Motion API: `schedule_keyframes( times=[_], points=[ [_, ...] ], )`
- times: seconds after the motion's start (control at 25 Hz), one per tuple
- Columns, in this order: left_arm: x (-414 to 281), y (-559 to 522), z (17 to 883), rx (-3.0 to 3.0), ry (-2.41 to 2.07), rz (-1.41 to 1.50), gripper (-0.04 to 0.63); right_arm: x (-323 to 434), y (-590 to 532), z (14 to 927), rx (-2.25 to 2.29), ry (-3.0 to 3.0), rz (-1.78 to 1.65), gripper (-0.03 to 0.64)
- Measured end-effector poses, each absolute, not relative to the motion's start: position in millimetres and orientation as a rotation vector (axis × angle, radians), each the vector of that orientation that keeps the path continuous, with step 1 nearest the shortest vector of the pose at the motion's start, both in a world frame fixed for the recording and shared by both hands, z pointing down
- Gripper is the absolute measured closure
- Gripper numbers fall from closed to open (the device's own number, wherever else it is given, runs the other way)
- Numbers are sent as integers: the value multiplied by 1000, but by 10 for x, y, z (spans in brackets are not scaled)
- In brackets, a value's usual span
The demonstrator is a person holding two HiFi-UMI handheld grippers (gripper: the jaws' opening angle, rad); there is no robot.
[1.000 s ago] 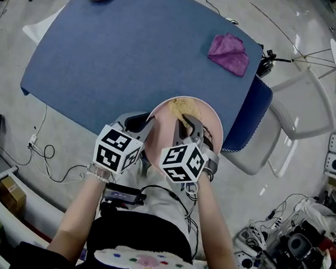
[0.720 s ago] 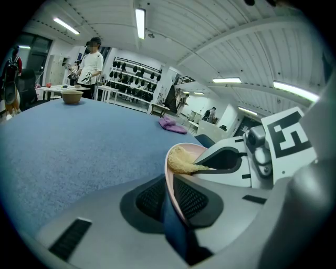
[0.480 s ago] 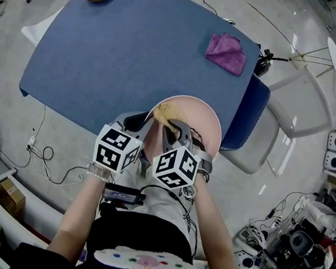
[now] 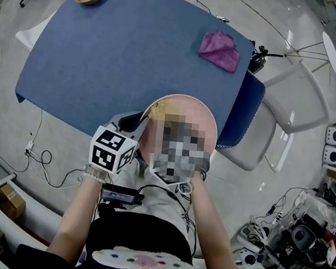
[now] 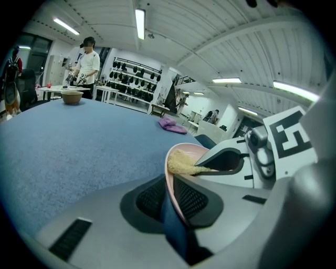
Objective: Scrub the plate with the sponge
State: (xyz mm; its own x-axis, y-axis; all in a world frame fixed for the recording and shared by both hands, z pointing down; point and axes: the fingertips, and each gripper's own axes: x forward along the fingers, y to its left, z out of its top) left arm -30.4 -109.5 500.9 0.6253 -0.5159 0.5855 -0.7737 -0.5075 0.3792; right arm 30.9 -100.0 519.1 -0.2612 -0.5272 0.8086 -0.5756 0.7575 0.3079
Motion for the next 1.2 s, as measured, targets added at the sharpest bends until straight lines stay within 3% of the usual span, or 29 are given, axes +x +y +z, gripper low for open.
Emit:
schedule_keyframes(
  times=[1.2],
  points=[
    [-316,-1095,5011,2221,-989,529,541,1473,-566,5207,1012,-1603,273,574]
  ],
)
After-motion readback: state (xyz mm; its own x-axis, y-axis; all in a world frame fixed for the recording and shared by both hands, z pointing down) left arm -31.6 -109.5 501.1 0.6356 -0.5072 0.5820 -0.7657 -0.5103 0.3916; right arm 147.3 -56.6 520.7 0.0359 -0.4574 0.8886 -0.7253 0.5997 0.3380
